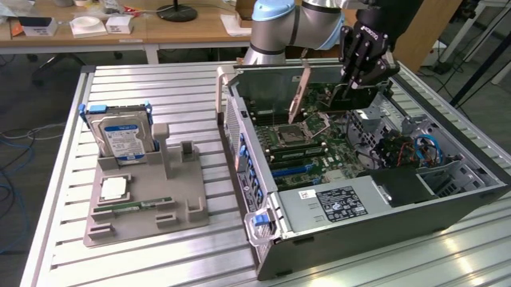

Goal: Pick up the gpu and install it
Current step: 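Insert the gpu into the slot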

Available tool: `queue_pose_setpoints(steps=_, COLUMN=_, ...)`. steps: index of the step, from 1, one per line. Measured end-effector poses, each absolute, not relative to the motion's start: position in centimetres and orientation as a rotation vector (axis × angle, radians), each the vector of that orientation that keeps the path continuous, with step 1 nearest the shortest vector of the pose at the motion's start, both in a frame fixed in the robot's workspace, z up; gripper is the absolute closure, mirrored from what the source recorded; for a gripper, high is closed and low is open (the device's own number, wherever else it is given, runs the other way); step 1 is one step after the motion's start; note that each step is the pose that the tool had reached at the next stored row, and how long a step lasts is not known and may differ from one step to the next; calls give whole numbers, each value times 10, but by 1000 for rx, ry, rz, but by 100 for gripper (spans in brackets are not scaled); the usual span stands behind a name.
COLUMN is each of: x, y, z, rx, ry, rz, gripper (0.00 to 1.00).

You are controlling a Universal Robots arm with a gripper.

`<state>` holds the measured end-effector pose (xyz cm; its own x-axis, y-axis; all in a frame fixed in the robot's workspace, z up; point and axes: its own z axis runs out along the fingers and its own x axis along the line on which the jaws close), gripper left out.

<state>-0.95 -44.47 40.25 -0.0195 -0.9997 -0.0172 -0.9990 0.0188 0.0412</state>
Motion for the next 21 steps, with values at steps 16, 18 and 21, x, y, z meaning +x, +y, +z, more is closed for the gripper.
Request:
queue_pose_setpoints(steps=16, x=-10, y=-445, z=390, rx=2190, ry=-2233, rz=-59, gripper=74)
queue_pose_setpoints(steps=18, x=-10, y=-445, z=389, rx=2191, ry=-2233, rz=-59, gripper=74)
queue_pose_setpoints(steps=21, x=-10, y=-445, z=387, rx=2191, ry=-2233, rz=-59, gripper=74)
